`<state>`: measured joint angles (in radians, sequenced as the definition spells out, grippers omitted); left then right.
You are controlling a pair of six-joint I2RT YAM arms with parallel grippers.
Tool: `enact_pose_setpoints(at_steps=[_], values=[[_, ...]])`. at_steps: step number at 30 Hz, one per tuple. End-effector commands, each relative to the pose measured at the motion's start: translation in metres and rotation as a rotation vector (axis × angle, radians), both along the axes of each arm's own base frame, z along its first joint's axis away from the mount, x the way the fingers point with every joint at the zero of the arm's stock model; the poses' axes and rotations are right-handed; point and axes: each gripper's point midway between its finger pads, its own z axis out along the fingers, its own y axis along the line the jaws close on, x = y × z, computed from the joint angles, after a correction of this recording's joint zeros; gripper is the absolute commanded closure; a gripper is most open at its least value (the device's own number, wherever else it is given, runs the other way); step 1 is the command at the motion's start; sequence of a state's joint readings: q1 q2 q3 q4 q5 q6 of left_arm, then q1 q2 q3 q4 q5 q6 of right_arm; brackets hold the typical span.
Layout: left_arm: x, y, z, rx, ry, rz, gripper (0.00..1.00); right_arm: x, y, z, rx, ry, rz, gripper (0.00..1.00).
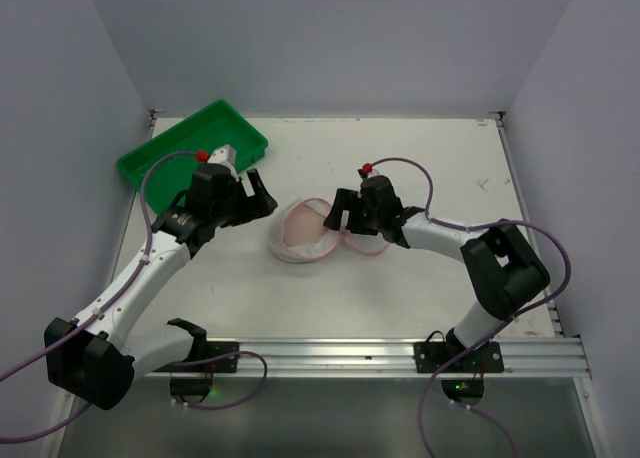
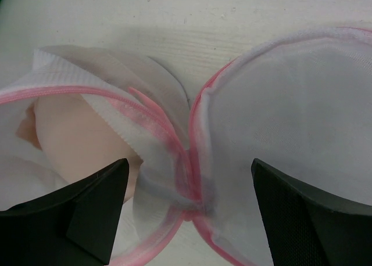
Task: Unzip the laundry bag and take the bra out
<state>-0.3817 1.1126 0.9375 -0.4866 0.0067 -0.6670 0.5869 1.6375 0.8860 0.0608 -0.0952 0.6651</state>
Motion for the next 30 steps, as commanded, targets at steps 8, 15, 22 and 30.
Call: enact_pose_setpoints(at_steps=[8,15,22,30], values=[[-0.001,-0.022,0.028,-0.047,-0.050,-0.118,0.16,0.014,0.008,0.014,0.083,-0.093,0.066,0.62],[-0.006,-0.079,0.054,-0.014,-0.110,-0.195,0.25,0.007,0.008,0.052,0.105,-0.176,0.121,1.00],[0.005,-0.120,0.023,0.051,-0.047,-0.225,0.34,-0.001,0.001,0.093,0.102,-0.232,0.133,1.00],[0.010,-0.140,-0.033,0.102,0.067,-0.243,0.26,-0.005,-0.001,0.105,0.103,-0.226,0.126,1.00]])
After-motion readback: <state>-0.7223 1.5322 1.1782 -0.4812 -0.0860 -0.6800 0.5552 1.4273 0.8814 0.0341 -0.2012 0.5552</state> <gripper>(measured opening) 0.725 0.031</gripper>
